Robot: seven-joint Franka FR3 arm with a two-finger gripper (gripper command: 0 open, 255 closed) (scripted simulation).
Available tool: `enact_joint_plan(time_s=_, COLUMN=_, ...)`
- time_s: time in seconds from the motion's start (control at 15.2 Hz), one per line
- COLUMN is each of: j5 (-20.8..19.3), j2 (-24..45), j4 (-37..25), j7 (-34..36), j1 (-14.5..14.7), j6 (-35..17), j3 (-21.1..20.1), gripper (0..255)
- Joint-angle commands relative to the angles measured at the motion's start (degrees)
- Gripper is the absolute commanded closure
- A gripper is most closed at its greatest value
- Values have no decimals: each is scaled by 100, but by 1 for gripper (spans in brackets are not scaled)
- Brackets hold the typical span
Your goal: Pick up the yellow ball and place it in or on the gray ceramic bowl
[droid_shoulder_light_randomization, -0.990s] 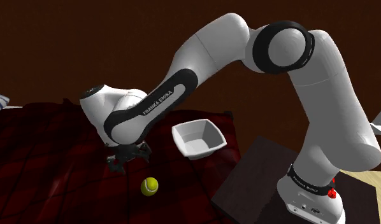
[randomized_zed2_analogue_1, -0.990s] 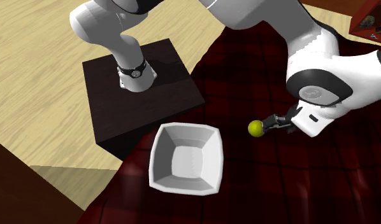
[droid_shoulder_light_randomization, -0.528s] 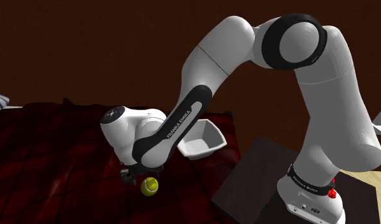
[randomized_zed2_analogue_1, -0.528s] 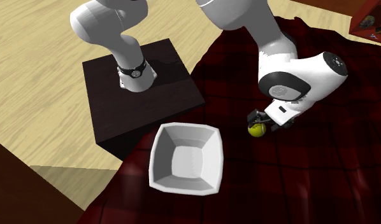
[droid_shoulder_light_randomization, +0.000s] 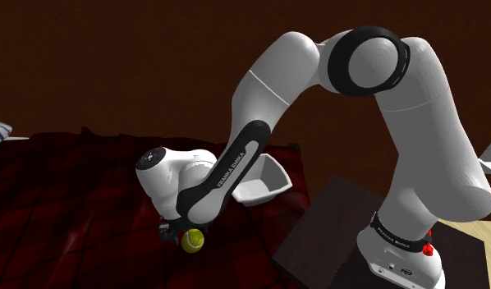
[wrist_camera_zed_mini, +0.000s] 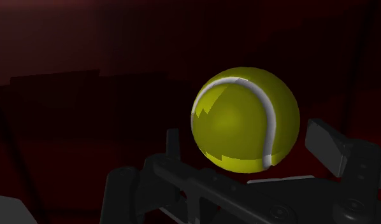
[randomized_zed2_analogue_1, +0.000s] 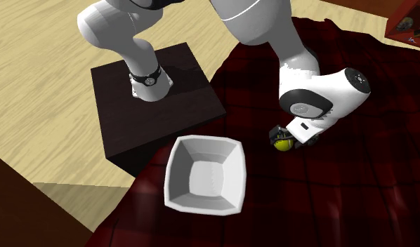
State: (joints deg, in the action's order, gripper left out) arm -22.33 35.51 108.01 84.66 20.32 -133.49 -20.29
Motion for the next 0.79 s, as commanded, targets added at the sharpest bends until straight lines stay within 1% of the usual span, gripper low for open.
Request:
enact_joint_plan(time_s=0.0, j5=-3, j2=6, j4=-3, j7=3, j1=2, j6=-5, j3=2, gripper=0)
enact_joint_plan(time_s=0.2, j5=-3, j2=5, j4=-2, j7=2, j1=2, j6=-4, j3=2, gripper=0)
enact_joint_plan(time_s=0.26, j5=-3, j2=5, j4=-2, j7=2, j1=2, j6=-4, j3=2, gripper=255)
enact_joint_plan(time_s=0.73, j5=-3, j2=5, j4=-2, j7=2, j1=2, j6=-5, j3=2, gripper=255)
